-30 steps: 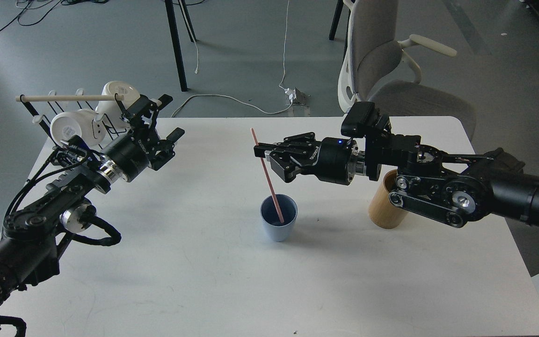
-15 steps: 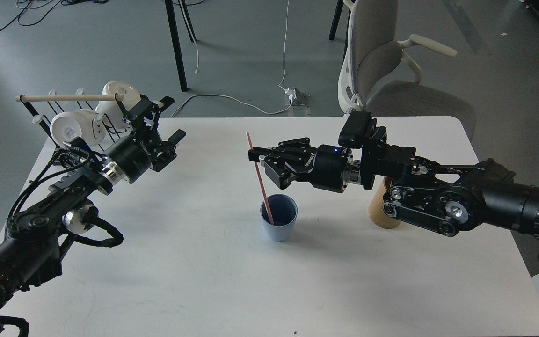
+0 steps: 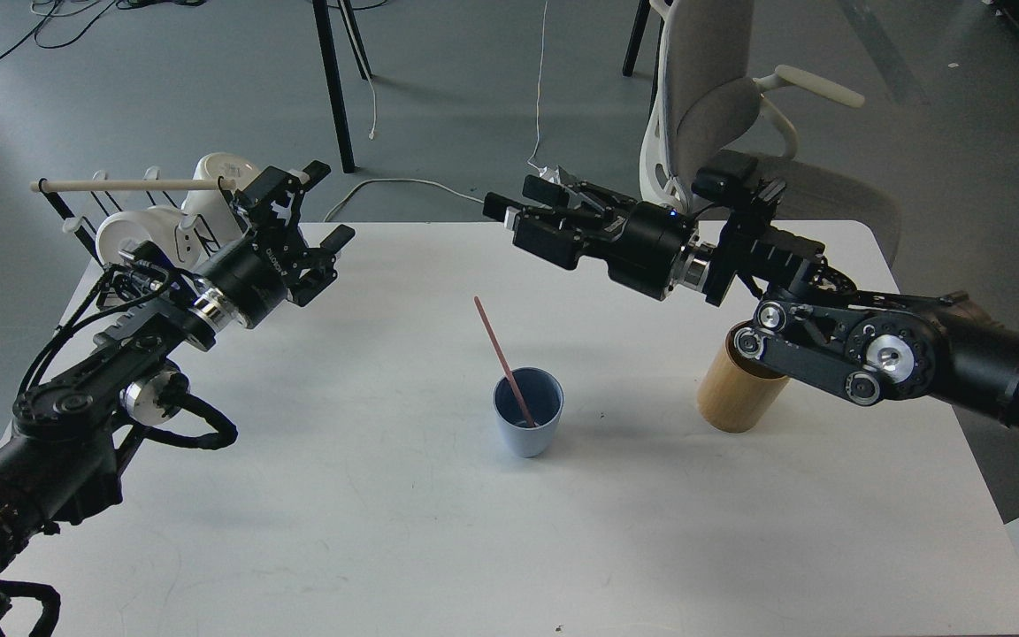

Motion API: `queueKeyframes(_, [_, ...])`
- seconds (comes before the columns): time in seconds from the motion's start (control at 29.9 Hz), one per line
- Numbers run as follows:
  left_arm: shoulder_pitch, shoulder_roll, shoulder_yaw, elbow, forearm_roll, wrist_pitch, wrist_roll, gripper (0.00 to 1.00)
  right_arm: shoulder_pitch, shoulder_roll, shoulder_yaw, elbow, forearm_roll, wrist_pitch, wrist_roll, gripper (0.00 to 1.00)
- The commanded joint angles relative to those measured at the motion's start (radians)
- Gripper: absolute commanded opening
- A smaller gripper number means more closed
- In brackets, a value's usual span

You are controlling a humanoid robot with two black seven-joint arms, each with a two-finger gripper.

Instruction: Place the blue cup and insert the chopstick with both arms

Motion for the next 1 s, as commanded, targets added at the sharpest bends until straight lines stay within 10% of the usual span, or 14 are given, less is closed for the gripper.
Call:
queueKeyframes(0.0, [-0.048, 0.003, 0.004, -0.001, -0.039, 0.0, 0.0, 0.96, -0.002, -0.059, 0.102, 0.0, 0.356, 0.058, 0.0, 0.99])
queueKeyframes(0.4, [-0.167, 0.041, -0.001, 0.009, -0.156, 0.0, 0.0, 0.96, -0.307, -0.208, 0.489, 0.057, 0.963, 0.689, 0.0, 0.99])
queueKeyframes(0.97, [-0.161, 0.043, 0.002, 0.012, -0.254, 0.0, 0.0, 0.98, -0.376, -0.101, 0.669, 0.049, 0.965, 0.693, 0.0, 0.99])
